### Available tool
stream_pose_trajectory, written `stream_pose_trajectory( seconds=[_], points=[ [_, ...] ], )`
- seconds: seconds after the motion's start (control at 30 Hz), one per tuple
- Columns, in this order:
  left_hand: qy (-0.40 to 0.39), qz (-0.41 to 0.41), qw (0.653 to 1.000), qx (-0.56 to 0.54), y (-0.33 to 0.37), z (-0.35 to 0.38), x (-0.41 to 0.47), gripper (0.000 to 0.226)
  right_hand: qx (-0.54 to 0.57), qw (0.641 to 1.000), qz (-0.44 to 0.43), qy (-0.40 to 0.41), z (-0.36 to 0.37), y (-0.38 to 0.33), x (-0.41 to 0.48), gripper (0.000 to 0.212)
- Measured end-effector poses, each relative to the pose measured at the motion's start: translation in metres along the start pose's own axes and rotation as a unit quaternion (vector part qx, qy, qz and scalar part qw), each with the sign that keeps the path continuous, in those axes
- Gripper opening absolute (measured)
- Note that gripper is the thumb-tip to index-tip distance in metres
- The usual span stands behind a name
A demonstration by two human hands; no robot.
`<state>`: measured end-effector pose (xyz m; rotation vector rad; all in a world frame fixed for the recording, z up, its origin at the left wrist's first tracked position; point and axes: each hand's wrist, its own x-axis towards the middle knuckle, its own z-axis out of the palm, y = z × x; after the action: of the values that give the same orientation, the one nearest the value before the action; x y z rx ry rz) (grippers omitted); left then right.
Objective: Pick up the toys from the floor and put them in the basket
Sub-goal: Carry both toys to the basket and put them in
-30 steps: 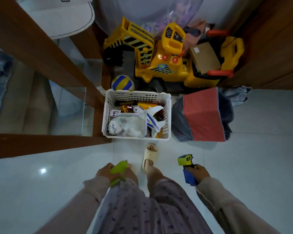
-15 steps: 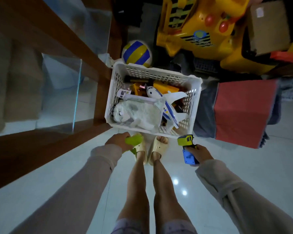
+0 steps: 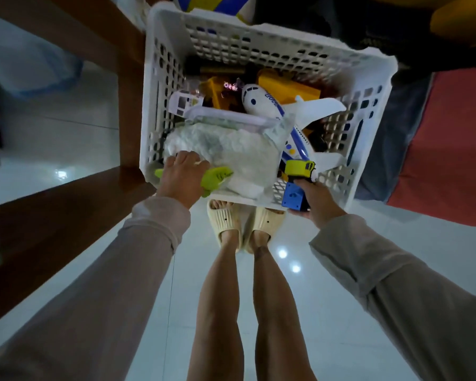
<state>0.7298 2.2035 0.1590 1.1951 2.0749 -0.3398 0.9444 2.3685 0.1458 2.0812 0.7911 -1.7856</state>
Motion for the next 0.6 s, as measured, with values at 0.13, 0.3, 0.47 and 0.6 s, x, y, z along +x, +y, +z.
stream_pose_trajectory(
  seconds=[0.13,0.3,0.47,0.6],
  points=[
    [0.053,0.037,0.994,0.085,0.002,0.004,-0.007,0.024,-0.033,0.997,-0.056,0.042,0.019,-0.005,0.014,0.015],
    [0.01,0.012,1.0,0.025,0.003,0.007,-0.013,0.027,-0.098,0.981,-0.123,0.113,0.032,-0.008,0.026,0.008],
    [0.031,0.041,0.987,0.154,0.008,0.01,-0.013,0.02,-0.128,0.98,-0.113,0.098,0.036,-0.004,0.042,0.032],
    [0.031,0.005,0.986,0.164,0.021,0.012,-0.009,0.015,-0.191,0.978,-0.026,0.085,0.034,-0.003,0.05,0.032]
  ],
)
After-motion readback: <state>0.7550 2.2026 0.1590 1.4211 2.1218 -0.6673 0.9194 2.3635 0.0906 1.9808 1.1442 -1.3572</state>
